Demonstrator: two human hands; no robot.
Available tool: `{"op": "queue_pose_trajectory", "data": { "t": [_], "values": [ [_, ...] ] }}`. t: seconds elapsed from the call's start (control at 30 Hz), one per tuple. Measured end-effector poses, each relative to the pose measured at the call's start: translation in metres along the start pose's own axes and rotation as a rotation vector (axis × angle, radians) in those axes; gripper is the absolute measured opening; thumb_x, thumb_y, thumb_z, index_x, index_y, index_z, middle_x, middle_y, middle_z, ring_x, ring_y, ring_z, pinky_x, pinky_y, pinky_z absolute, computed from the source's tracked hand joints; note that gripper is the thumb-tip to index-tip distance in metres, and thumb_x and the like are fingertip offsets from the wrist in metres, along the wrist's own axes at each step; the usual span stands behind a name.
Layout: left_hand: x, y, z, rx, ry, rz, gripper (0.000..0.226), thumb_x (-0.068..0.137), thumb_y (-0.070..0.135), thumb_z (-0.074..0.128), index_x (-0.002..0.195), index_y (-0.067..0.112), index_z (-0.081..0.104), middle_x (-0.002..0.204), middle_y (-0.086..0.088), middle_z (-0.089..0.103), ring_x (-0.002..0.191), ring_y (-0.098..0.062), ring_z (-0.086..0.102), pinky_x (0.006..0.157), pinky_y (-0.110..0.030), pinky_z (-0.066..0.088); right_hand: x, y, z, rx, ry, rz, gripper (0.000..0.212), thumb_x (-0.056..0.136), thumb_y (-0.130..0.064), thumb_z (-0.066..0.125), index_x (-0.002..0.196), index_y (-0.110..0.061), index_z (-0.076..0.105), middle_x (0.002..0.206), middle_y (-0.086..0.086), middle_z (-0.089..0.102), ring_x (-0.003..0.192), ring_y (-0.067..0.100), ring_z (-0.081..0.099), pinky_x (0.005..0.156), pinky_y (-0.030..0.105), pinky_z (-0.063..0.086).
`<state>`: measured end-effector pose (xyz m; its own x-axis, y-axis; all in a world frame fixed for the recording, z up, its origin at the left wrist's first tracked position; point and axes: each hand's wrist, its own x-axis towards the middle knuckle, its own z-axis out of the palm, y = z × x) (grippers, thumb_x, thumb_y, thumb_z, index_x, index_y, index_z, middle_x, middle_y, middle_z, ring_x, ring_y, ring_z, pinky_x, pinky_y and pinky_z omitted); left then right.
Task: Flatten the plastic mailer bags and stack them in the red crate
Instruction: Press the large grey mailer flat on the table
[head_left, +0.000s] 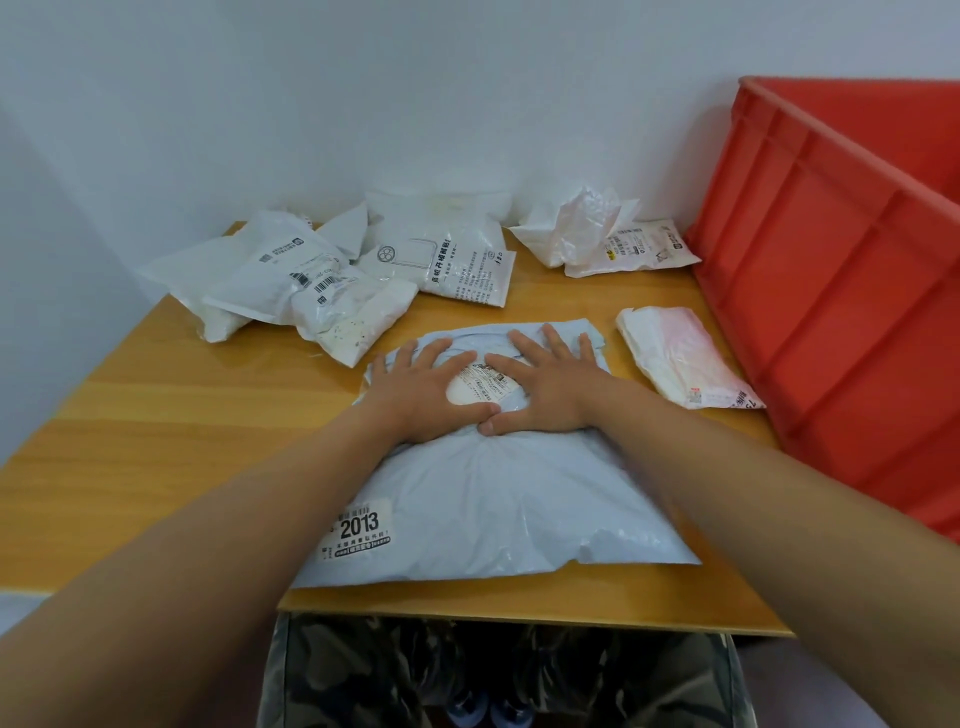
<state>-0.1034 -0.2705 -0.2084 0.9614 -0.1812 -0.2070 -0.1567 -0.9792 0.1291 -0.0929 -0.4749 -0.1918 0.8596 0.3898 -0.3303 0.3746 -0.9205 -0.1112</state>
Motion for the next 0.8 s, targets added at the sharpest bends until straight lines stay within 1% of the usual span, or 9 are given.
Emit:
{"op": "queue_pose_trajectory", "data": {
  "t": [0.1,0.2,0.3,0.37,0.47,0.53,0.67,0.8],
  "values": [
    [0.0,-0.001,0.0,0.001,0.006,0.004,0.093,0.071,0.093,0.034,0.151,0.053,0.01,0.165,0.013,0.002,0.152,-0.025,-0.003,0.118,-0.062,0.001,-0.025,-0.014,-0.004,0.048,0.071,0.012,0.102,0.071,-0.093,0.041,0.154,-0.05,0.001,0.164,-0.011,-0.021,0.148,0.026,-0.029,0.114,0.063,-0.018],
    [0.0,-0.001,0.001,-0.006,0.008,0.014,0.097,0.067,0.096,0.032,0.151,0.053,0.011,0.165,0.013,0.002,0.152,-0.026,-0.002,0.118,-0.061,0.0,-0.065,-0.028,0.006,0.164,0.051,-0.046,0.102,0.066,-0.096,0.038,0.15,-0.056,-0.003,0.163,-0.014,-0.022,0.147,0.024,-0.031,0.115,0.064,-0.016],
    [0.001,-0.002,0.0,-0.004,0.003,0.014,0.096,0.068,0.095,0.033,0.151,0.052,0.011,0.165,0.013,0.002,0.152,-0.026,-0.002,0.118,-0.061,0.0,-0.09,-0.035,0.026,0.083,0.011,-0.08,0.109,0.06,-0.099,0.037,0.147,-0.058,-0.014,0.16,-0.013,-0.029,0.144,0.026,-0.037,0.112,0.066,-0.017],
    [0.001,-0.001,0.0,-0.015,0.007,0.012,0.093,0.071,0.093,0.036,0.151,0.053,0.011,0.165,0.012,0.002,0.152,-0.026,-0.002,0.118,-0.061,0.0,-0.093,-0.036,0.042,0.04,0.028,-0.078,0.11,0.06,-0.1,0.037,0.147,-0.057,-0.016,0.16,-0.012,-0.031,0.142,0.027,-0.039,0.111,0.068,-0.018],
    [0.001,-0.002,0.0,-0.012,0.007,0.016,0.093,0.071,0.093,0.036,0.151,0.052,0.012,0.165,0.012,0.002,0.152,-0.027,-0.002,0.118,-0.062,0.001,-0.091,-0.037,0.055,0.027,0.119,-0.078,0.11,0.06,-0.101,0.034,0.15,-0.054,-0.009,0.163,-0.011,-0.025,0.144,0.027,-0.037,0.111,0.067,-0.019],
    [0.001,-0.002,0.001,-0.014,0.009,0.013,0.093,0.071,0.093,0.036,0.151,0.052,0.012,0.165,0.011,0.002,0.152,-0.027,-0.002,0.118,-0.062,0.001,-0.091,-0.037,0.058,0.029,0.151,-0.077,0.11,0.06,-0.102,0.033,0.151,-0.053,-0.004,0.164,-0.01,-0.021,0.146,0.026,-0.034,0.112,0.065,-0.019],
    [0.002,-0.001,0.003,-0.012,0.027,0.013,0.092,0.072,0.092,0.038,0.151,0.052,0.013,0.165,0.011,0.004,0.152,-0.027,-0.001,0.118,-0.061,0.002,-0.091,-0.038,0.058,0.053,0.157,-0.073,0.108,0.061,-0.101,0.034,0.151,-0.053,0.001,0.165,-0.011,-0.016,0.148,0.026,-0.028,0.115,0.063,-0.015],
    [0.002,-0.001,0.003,-0.011,0.036,0.01,0.091,0.072,0.091,0.038,0.151,0.052,0.014,0.165,0.01,0.004,0.152,-0.027,-0.001,0.118,-0.061,0.002,-0.092,-0.039,0.059,0.044,0.161,-0.062,0.107,0.062,-0.101,0.033,0.152,-0.053,0.002,0.165,-0.011,-0.015,0.149,0.025,-0.026,0.116,0.062,-0.014]
  ]
}}
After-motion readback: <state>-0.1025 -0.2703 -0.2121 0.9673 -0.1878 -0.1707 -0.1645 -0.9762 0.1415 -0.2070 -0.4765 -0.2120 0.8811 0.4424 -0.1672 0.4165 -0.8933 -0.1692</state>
